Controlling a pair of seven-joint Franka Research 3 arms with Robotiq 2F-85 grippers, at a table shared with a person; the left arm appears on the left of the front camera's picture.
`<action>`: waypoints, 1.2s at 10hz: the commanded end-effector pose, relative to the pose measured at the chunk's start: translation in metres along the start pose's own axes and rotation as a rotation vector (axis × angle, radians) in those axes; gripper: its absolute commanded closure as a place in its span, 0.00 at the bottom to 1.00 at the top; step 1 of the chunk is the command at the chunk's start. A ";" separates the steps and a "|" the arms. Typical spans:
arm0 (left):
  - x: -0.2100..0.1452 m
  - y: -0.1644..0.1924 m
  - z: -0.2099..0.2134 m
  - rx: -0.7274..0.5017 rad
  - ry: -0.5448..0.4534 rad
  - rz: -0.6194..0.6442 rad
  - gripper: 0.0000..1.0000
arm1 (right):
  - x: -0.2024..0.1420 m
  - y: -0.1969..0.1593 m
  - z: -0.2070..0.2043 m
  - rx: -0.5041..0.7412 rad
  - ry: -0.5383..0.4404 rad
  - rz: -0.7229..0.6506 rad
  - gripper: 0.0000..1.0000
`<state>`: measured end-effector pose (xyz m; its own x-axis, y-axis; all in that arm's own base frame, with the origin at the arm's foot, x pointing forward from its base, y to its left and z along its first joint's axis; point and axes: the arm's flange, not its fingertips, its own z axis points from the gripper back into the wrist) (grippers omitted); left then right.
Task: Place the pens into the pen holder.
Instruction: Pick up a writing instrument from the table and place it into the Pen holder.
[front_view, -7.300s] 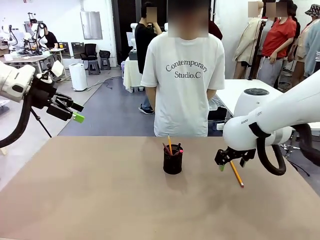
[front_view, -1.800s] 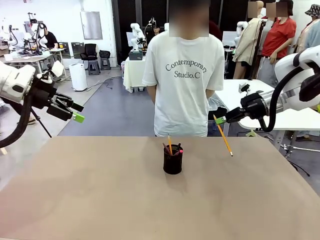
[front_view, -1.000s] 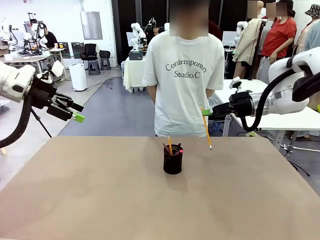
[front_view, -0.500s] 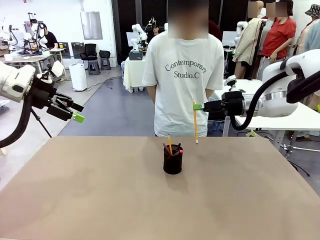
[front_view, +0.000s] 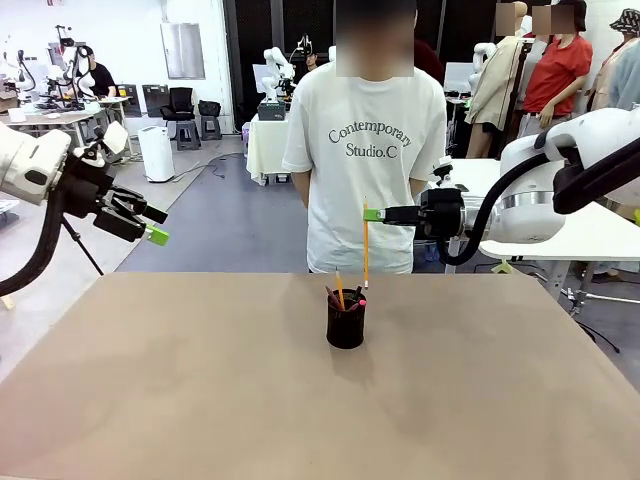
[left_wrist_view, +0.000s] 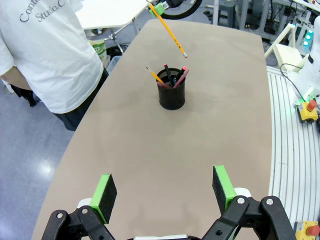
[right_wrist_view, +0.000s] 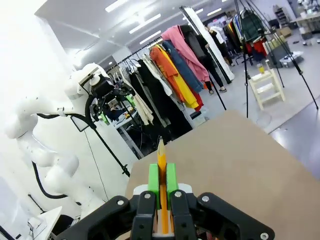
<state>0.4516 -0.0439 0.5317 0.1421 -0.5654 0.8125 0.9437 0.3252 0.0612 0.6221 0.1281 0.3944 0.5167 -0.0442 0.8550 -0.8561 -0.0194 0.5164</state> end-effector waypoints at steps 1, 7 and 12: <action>0.000 0.000 0.002 0.004 -0.002 0.002 0.00 | -0.002 -0.001 -0.010 0.007 -0.051 0.074 1.00; 0.000 0.000 0.002 0.004 -0.002 0.002 0.00 | -0.027 -0.002 -0.035 0.066 -0.005 0.321 1.00; 0.000 0.000 0.002 0.004 -0.002 0.002 0.00 | -0.057 -0.005 -0.039 -0.009 0.086 0.465 1.00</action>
<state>0.4516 -0.0439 0.5317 0.1422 -0.5654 0.8125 0.9437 0.3252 0.0612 0.6049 0.1637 0.3474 0.1372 -0.0086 0.9905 -0.9900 -0.0339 0.1368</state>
